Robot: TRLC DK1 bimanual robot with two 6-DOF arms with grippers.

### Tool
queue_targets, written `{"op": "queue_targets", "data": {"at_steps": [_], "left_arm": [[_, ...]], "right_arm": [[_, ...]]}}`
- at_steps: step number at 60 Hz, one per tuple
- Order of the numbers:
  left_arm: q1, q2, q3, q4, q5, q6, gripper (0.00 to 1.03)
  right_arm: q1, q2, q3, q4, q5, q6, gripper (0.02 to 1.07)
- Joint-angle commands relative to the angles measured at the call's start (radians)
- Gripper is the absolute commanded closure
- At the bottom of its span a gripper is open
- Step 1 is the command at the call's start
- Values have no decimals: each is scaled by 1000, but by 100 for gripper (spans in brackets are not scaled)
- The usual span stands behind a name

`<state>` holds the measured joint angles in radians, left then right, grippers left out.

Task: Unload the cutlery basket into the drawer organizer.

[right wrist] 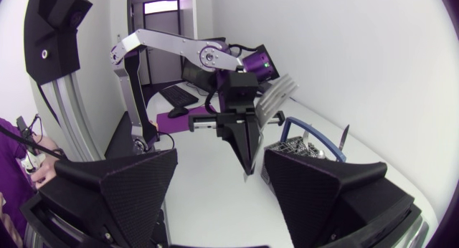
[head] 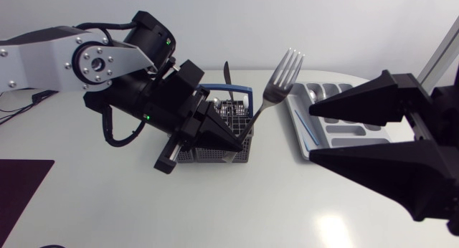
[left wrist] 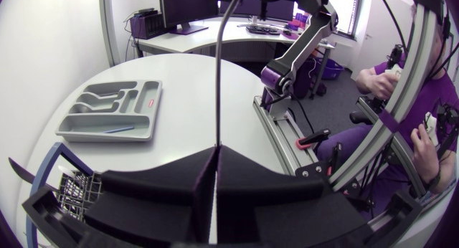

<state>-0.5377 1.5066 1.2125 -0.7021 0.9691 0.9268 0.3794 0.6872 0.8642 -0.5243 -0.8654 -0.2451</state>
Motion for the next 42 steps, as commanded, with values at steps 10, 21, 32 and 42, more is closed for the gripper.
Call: {"op": "queue_targets", "data": {"at_steps": [10, 21, 32, 42], "left_arm": [[-2, 14, 53, -79, 42, 106, 100], [-19, 17, 56, -137, 46, 159, 100], [-31, 27, 81, -232, 49, 234, 100], [-39, 46, 108, -301, 59, 288, 100]], "right_arm": [[-20, 61, -83, 69, -17, -59, 17], [-2, 109, -90, 118, -29, -71, 17], [18, 133, -106, 138, -41, -120, 17], [33, 135, -134, 149, -75, -181, 17]]}}
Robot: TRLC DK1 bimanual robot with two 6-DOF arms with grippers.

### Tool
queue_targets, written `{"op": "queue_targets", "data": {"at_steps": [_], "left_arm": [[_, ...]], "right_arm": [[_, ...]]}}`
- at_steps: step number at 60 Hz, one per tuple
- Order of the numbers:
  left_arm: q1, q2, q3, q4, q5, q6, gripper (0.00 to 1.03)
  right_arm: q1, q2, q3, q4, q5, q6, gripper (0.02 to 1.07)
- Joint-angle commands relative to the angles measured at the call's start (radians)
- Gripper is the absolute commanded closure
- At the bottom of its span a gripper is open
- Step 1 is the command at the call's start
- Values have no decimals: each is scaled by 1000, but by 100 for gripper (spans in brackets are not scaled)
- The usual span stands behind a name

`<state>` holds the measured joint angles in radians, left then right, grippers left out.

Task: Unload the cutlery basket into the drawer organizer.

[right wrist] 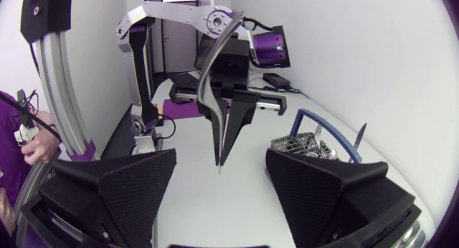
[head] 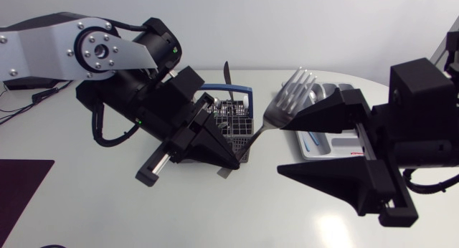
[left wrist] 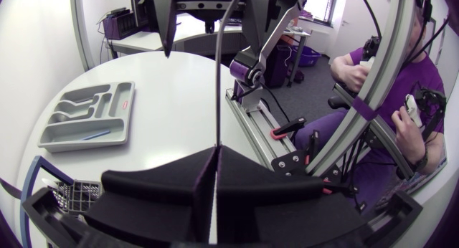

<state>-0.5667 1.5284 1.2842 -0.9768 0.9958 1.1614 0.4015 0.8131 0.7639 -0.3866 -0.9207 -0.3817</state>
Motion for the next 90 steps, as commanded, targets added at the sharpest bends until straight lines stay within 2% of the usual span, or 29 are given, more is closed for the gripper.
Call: {"op": "queue_targets", "data": {"at_steps": [1, 18, 24, 39, 48, 69, 81, 90], "left_arm": [[-10, 26, 38, -30, 33, 55, 100], [-33, 78, 98, -206, 66, 205, 100], [-47, 85, 106, -234, 73, 225, 100], [-71, 104, 125, -307, 84, 294, 100], [-82, 127, 155, -416, 96, 393, 100], [-99, 156, 172, -484, 98, 455, 100], [-108, 164, 176, -490, 99, 460, 100], [-113, 167, 179, -516, 99, 488, 100]], "right_arm": [[11, 9, -35, 11, -23, -49, 17], [28, 35, -41, 11, -84, -102, 18], [30, 46, -37, 11, -109, -108, 18], [30, 49, -17, 11, -173, -111, 26], [42, 43, -6, -5, -211, -111, 28], [91, 67, 28, -9, -231, -112, 34], [117, 83, 35, -8, -233, -126, 48], [132, 81, 34, -9, -236, -137, 65]]}}
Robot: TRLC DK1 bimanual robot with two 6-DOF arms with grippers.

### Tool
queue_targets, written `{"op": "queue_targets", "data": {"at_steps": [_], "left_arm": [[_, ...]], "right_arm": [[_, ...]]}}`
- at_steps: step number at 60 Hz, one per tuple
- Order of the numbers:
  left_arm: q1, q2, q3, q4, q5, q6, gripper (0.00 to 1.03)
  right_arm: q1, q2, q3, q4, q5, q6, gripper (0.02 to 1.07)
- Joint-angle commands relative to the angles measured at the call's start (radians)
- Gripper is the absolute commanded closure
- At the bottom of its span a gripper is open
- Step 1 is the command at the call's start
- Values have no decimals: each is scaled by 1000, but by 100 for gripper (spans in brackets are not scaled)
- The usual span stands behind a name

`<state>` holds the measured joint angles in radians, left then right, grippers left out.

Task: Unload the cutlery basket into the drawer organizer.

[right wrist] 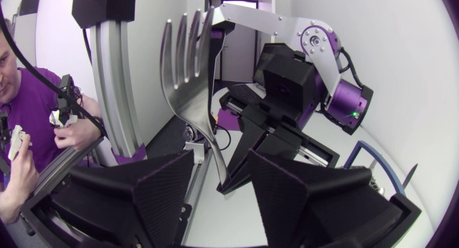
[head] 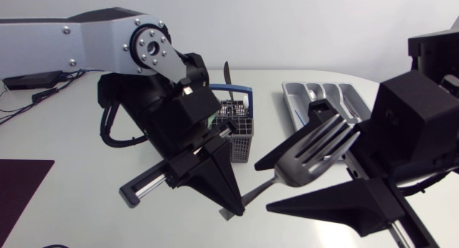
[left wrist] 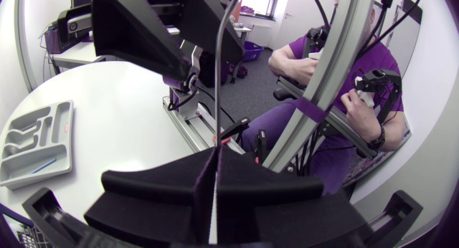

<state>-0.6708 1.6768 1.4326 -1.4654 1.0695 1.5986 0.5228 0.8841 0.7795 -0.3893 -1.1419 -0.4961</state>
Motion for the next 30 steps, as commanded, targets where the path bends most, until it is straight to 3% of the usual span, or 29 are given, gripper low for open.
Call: {"op": "queue_targets", "data": {"at_steps": [1, 9, 30], "left_arm": [[-9, 18, 31, -27, 26, 50, 100], [-9, 20, 31, -59, 27, 83, 100], [-18, 32, 40, -116, 29, 135, 100]], "right_arm": [[13, 10, 18, -6, -15, -22, 66], [23, 6, 20, -6, -15, -24, 80], [43, 12, 40, -14, -18, -24, 80]]}}
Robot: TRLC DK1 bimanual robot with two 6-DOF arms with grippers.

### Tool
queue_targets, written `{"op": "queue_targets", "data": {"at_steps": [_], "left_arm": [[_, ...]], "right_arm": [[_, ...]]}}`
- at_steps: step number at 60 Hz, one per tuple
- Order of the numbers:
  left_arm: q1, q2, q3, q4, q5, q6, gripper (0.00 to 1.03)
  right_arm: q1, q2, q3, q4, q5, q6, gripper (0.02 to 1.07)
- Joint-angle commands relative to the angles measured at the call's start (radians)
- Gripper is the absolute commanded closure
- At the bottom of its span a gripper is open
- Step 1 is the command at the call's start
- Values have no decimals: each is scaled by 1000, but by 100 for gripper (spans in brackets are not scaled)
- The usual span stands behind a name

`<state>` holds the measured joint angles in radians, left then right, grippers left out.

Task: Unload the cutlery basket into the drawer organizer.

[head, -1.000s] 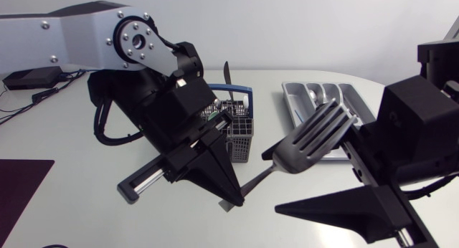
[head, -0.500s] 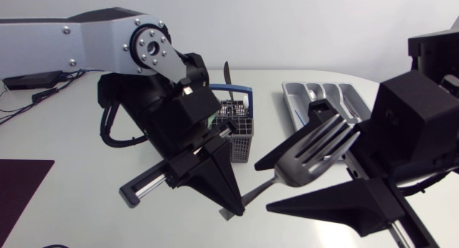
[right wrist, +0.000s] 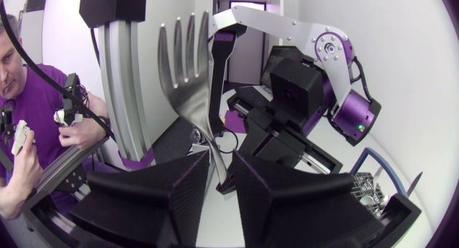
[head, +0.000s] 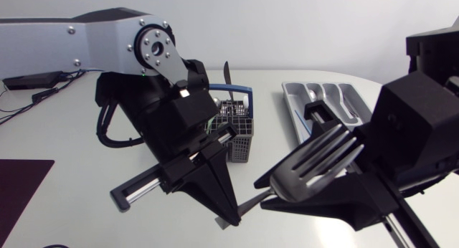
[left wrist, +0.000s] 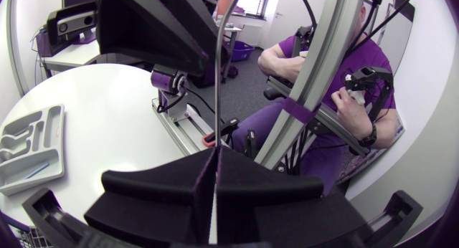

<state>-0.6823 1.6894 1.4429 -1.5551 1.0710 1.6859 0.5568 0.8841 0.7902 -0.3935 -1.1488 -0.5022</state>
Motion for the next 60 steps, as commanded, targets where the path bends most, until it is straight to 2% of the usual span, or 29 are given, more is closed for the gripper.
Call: {"op": "queue_targets", "data": {"at_steps": [1, 12, 20, 46, 58, 60], "left_arm": [[-6, 19, 30, -25, 27, 47, 100], [-13, 26, 33, -26, 27, 49, 100], [-13, 30, 36, -34, 27, 55, 100], [-6, 53, 73, -86, 29, 90, 100], [9, 55, 74, -89, 35, 92, 92], [10, 55, 73, -89, 35, 93, 87]], "right_arm": [[11, 12, 29, -10, -11, -16, 80], [18, 16, 29, -10, -11, -18, 80], [38, 10, 23, -16, -11, -22, 100], [43, 6, 18, -45, -11, -24, 101], [41, -4, 14, -57, -11, -24, 101], [41, -5, 12, -57, -11, -24, 101]]}}
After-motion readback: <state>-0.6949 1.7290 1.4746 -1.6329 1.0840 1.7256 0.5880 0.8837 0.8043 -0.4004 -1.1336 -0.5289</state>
